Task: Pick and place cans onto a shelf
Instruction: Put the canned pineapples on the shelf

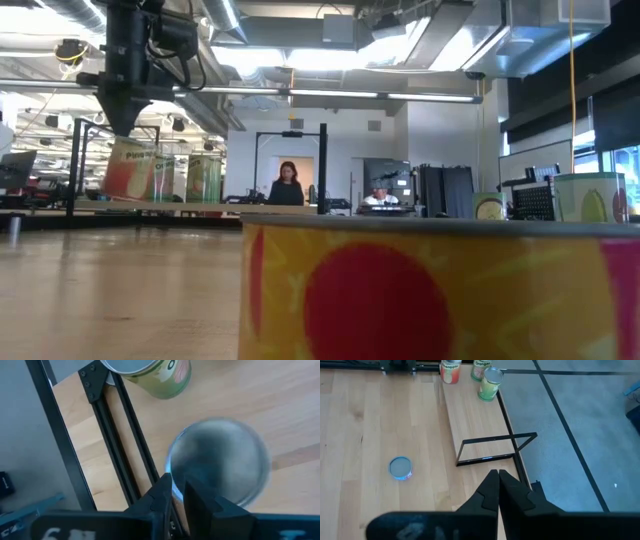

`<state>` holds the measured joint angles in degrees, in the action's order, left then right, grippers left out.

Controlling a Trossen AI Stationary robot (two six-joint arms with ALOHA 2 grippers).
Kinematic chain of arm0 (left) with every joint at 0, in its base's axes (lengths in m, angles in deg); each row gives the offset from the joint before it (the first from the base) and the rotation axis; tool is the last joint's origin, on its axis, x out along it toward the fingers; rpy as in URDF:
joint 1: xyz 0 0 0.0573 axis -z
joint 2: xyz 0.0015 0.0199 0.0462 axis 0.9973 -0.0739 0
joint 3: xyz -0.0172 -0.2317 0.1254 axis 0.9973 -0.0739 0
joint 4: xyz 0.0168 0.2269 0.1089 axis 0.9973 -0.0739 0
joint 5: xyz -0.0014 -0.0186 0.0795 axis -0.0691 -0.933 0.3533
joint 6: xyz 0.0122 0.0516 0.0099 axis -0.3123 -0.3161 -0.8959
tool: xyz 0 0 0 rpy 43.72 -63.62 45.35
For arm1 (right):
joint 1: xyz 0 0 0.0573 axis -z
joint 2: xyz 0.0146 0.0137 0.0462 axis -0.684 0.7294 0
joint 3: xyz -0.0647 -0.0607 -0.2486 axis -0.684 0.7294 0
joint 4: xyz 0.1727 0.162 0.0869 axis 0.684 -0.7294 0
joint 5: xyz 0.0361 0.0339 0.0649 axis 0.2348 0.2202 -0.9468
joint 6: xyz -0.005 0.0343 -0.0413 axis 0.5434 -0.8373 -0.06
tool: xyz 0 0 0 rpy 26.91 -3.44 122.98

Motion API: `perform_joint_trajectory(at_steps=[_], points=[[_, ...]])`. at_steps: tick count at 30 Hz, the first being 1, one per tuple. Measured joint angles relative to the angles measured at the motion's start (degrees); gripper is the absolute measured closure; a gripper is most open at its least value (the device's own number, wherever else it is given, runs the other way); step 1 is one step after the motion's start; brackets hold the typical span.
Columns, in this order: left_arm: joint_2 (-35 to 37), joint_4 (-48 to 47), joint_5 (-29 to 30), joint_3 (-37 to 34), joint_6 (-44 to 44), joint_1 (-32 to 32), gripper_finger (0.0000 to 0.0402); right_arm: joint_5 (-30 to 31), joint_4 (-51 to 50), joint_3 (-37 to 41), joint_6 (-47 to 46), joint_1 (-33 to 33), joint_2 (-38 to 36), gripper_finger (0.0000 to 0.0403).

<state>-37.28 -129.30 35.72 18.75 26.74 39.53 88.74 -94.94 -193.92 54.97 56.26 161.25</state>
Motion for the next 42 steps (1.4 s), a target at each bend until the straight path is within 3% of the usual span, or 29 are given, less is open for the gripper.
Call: perform_joint_trajectory(at_steps=[9, 15, 23, 29, 35, 42], points=[[0.0, 0.3, 2.8, 0.0, -0.8, 0.0, 0.0362, 0.0, 0.0, 0.0, -0.1, 0.0, 0.0, 0.0396], [0.1, 0.3, -5.6, 0.0, -1.5, 0.4, 0.0392, 0.0, 0.0, 0.0, -0.3, 0.0, 0.0, 0.0396], [0.1, 0.5, -4.5, 3.1, -1.6, 7.5, 0.04, 0.0, 0.0, 0.0, -0.3, 0.0, 0.0, 0.0396], [0.2, -2.4, -9.6, 5.8, -1.2, 13.3, 0.0401, 0.0, 0.0, 0.0, -0.4, 0.0, 0.0, 0.0396], [-0.4, -6.7, -3.6, 2.5, 2.3, 18.7, 0.0401, 0.0, 0.0, 0.0, -0.5, 0.0, 0.0, 0.0396], [-0.8, -5.0, -3.4, -0.6, 3.5, 18.5, 0.0401, 0.0, 0.0, 0.0, -0.4, 0.0, 0.0, 0.0396]])
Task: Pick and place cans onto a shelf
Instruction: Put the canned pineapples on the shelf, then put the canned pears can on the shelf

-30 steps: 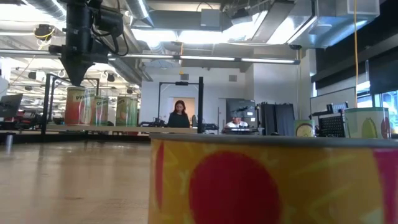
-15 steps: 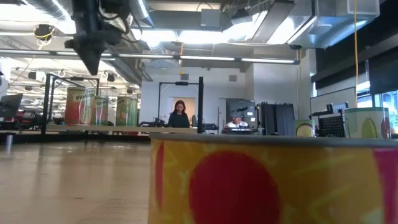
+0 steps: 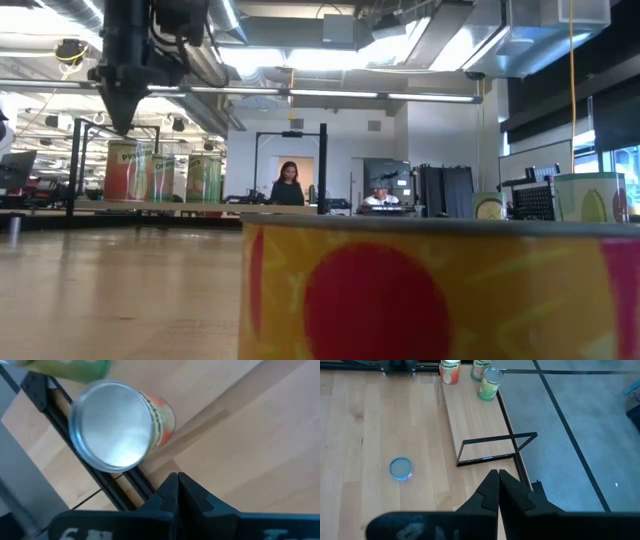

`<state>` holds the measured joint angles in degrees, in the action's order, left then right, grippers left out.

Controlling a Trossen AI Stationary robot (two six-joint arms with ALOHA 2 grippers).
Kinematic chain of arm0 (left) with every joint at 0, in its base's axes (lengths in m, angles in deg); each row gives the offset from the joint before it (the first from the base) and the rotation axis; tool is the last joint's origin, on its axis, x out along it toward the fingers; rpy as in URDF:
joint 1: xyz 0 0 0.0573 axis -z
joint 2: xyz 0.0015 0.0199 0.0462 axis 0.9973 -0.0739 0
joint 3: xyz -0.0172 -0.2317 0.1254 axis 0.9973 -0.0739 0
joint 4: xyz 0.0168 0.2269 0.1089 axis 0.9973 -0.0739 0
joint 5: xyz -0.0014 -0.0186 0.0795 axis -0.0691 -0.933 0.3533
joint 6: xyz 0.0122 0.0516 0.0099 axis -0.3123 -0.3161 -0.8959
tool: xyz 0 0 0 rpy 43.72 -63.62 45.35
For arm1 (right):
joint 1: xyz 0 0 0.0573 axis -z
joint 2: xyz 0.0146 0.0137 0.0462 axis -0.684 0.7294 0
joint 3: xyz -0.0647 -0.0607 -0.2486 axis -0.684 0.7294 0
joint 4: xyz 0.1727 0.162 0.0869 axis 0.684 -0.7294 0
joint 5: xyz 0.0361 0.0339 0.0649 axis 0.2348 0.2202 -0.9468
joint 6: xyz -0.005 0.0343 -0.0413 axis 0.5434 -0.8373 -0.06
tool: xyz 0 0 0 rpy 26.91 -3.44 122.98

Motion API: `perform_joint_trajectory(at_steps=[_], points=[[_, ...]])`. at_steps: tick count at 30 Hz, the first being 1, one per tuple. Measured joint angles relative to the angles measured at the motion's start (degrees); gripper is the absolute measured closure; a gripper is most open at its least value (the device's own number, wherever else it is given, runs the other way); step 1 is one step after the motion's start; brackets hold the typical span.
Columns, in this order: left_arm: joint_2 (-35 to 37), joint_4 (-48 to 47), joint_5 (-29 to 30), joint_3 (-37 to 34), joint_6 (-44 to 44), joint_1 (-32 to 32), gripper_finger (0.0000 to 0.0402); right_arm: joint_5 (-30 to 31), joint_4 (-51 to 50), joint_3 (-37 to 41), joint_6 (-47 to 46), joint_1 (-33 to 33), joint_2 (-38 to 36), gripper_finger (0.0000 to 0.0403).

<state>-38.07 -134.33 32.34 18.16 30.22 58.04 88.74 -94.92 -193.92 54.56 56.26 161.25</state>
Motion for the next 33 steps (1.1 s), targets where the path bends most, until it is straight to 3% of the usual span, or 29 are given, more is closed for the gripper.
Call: perform_joint_trajectory(at_steps=[11, 26, 29, 33], points=[[-0.4, 3.7, 0.9, -5.7, 0.0, -1.0, 0.0401, 0.0, 0.0, 0.0, 0.0, 0.0, 0.0, 0.0396], [-0.4, 3.6, 9.8, -5.8, -1.3, -4.2, 0.0401, 0.0, 0.0, 0.0, 0.1, 0.0, 0.0, 0.0396], [-0.4, 3.6, 8.8, -5.8, -1.5, -4.6, 0.0401, 0.0, 0.0, 0.0, 0.1, 0.0, 0.0, 0.0396], [-0.4, 2.7, 3.0, -3.3, -1.4, -3.4, 0.0401, 0.0, 0.0, 0.0, 0.4, 0.0, 0.0, 0.0396]])
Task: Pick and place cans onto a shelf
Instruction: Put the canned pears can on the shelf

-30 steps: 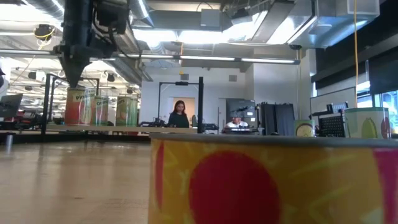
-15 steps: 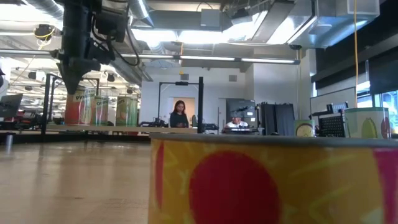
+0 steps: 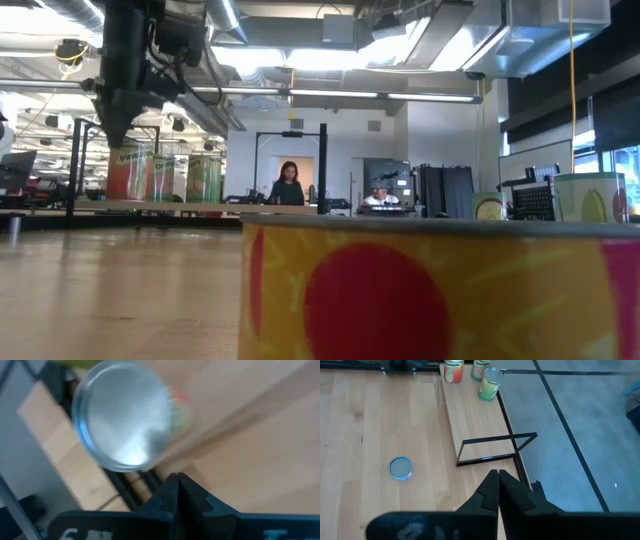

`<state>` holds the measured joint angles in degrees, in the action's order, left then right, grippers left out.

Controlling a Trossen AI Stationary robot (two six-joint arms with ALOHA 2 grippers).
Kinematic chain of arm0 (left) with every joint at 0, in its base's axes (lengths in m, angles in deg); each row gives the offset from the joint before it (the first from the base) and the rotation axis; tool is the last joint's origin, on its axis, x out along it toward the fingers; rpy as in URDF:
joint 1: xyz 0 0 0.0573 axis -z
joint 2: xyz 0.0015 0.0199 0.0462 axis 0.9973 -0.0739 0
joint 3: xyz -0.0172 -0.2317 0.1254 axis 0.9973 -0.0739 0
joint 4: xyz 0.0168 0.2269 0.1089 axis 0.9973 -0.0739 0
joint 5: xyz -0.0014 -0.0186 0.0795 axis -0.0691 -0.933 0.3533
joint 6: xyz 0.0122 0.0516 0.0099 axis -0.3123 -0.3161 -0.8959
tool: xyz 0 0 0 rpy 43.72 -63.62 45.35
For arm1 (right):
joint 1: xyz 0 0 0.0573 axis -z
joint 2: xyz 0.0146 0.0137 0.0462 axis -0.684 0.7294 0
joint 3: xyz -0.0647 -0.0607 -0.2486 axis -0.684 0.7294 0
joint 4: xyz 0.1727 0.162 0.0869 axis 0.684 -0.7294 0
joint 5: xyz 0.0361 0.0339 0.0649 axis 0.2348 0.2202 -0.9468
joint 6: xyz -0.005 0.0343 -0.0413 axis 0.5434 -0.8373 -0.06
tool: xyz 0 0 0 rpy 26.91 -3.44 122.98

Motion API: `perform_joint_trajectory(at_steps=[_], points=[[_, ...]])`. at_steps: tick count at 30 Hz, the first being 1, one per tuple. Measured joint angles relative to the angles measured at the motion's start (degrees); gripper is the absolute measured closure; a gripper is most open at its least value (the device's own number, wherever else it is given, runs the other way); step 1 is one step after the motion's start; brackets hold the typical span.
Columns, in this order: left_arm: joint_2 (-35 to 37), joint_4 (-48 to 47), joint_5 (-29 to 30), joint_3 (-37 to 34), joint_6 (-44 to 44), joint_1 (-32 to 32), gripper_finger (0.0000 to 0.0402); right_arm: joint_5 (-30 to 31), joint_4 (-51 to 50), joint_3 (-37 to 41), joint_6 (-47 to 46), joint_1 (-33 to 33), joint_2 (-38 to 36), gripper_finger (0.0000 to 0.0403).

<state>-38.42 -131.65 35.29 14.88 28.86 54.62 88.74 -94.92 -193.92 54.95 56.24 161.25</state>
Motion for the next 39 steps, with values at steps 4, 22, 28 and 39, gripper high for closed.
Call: perform_joint_trajectory(at_steps=[4, 22, 28, 39], points=[[0.5, -1.0, -5.6, 6.8, 1.2, 4.0, 0.0401, -0.4, -2.8, -1.2, -0.7, 0.0, -0.5, 0.0396], [1.3, -0.3, -11.7, 28.6, -2.0, 29.1, 0.0401, -29.7, -7.5, 6.4, -18.6, -13.5, -11.0, 0.04], [1.2, -1.0, -8.5, 28.6, -0.6, 34.7, 0.0401, -29.7, -7.6, 18.7, -37.0, -25.6, -16.4, 0.0401], [1.2, -1.0, -6.6, 28.6, -0.5, 39.4, 0.0402, -39.6, -7.3, 38.6, -66.5, -38.1, -17.0, 0.0378]])
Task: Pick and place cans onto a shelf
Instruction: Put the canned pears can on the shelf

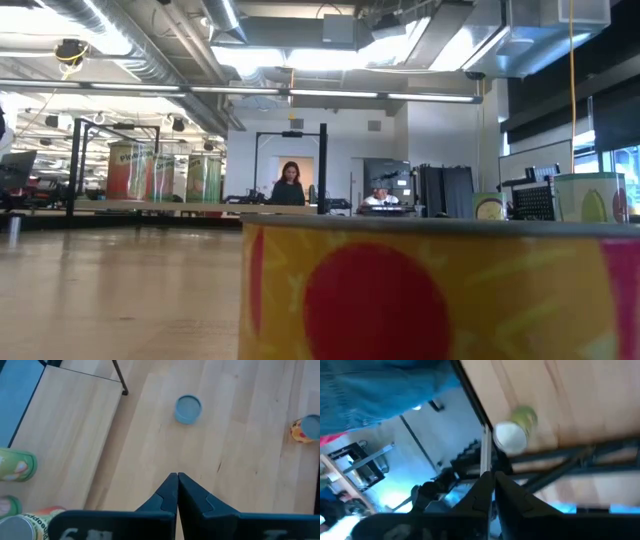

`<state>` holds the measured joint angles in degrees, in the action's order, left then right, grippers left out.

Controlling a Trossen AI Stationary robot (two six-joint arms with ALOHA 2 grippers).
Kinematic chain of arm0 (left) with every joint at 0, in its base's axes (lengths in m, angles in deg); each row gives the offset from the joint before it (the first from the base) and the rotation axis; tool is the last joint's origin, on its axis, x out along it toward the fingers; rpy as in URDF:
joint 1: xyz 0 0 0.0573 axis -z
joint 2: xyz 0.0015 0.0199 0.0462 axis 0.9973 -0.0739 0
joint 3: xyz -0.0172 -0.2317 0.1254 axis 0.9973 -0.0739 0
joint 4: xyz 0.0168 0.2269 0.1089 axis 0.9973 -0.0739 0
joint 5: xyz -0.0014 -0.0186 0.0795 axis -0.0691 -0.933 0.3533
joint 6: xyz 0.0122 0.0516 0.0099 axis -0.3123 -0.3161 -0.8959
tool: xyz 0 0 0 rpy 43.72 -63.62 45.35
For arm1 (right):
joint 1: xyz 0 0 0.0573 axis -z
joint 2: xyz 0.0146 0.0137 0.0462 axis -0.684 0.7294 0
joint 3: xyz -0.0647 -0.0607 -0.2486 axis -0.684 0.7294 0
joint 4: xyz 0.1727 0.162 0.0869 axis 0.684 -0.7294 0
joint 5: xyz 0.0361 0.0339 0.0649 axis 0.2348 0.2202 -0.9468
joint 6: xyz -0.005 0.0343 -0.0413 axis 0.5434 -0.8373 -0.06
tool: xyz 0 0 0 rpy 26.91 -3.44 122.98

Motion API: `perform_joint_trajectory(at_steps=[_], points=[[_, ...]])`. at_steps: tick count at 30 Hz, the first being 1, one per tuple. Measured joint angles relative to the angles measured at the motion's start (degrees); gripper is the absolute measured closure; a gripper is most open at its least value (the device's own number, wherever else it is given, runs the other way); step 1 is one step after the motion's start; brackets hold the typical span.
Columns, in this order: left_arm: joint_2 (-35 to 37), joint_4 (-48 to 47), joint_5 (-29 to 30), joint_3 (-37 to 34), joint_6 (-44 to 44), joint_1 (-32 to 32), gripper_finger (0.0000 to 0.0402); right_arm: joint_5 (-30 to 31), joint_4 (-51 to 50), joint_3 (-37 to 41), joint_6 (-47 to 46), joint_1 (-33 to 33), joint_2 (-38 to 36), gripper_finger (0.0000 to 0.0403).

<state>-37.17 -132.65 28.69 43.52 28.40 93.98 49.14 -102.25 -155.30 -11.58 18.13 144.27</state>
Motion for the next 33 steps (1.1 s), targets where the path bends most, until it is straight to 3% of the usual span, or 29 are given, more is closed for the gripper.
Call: perform_joint_trajectory(at_steps=[9, 14, 20, 27, 33], points=[[0.0, 0.0, 0.0, 0.0, 0.0, 0.1, 0.0402, -2.3, 3.7, 10.4, -3.0, -2.8, -0.1, 0.0354], [0.0, 0.0, 0.0, 0.0, 0.9, 0.1, 0.0402, -2.1, 10.8, 12.8, -0.4, -5.7, -0.1, 0.0353], [0.0, 0.0, 0.0, 0.0, 1.8, 0.1, 0.0402, -0.2, 17.0, 13.4, 8.9, -9.6, -0.1, 0.0354], [0.0, 0.0, 0.0, 0.0, 1.9, 0.1, 0.0402, 3.5, 17.5, 13.4, 12.3, -12.9, -0.1, 0.0396], [0.0, 0.0, 0.6, 0.0, 2.0, 0.1, 0.0402, 8.0, 17.5, 13.4, 11.0, -14.0, -0.1, 0.0371]])
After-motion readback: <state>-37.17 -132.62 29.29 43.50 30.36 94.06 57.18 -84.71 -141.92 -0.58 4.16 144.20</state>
